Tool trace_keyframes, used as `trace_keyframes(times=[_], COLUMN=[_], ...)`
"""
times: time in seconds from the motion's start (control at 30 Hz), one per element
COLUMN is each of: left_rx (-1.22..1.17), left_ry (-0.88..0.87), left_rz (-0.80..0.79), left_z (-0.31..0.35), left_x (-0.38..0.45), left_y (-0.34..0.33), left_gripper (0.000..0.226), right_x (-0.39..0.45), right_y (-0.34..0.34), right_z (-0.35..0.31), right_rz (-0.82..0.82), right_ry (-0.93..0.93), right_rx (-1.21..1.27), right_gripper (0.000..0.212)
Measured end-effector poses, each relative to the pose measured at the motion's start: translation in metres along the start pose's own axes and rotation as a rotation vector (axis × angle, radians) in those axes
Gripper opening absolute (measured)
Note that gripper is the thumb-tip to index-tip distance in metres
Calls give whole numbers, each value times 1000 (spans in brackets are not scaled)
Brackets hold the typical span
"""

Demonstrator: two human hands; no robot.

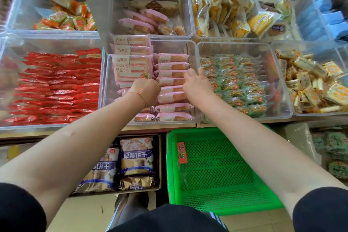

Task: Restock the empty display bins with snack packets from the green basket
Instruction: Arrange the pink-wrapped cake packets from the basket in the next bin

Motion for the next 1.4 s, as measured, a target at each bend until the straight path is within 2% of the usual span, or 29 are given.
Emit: trace_keyframes(times=[0.13,0.27,0.4,0.5,0.57,0.63,0.7,0.87,1.03,1.1,1.17,1.23,1.3,1.4], left_rx=[-26,-19,-32,-154,-242,-171,-105,-126,-119,-116,-112,-144,-190,-178], left_ry=[58,118,148,84,-3,-53,-50,-4,173,210,180,108,28,-4], left_rz=[99,48,52,116,32,-71,-53,47,-31,-61,-21,19,-72,-194], left_z=[-7,-5,-7,-8,2,13,15,13,3,1,2,7,16,27], left_x=[-2,-2,-4,-11,-17,-19,-18,-19,-19,-19,-21,-24,-26,-25], left_y=[5,-2,-4,-2,-11,-23,-27,-27,-25,-23,-15,-10,-19,-35], left_gripper=[14,16,19,10,20,24,21,19,12,9,13,12,16,24], right_x=[6,10,4,-6,-16,-22,-23,-22,-15,-13,-19,-31,-43,-46], right_y=[5,-7,-7,-5,-13,-21,-26,-22,-13,-2,10,7,-6,-13], right_z=[0,-8,-11,-14,-20,-26,-29,-26,-23,-18,-17,-21,-28,-36], right_rz=[-39,-97,-45,-13,-74,-136,-183,-182,-219,-159,-75,-125,-259,-311], right_ry=[-30,-46,-29,36,99,111,76,82,28,12,55,137,194,225], right_rx=[-37,-37,-7,44,38,5,19,-11,-49,-32,14,84,75,38], right_gripper=[32,31,29,30,28,28,30,27,25,22,12,6,10,12])
Point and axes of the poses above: each hand's wrist, its own x-axis towards the middle knuckle, its own y-axis out of the back of the hand, z = x × y, the point moved 10 cm from there along x, towards the middle knuckle, and after that the axes turned 15 degrees about -y, right-handed, at the moved point
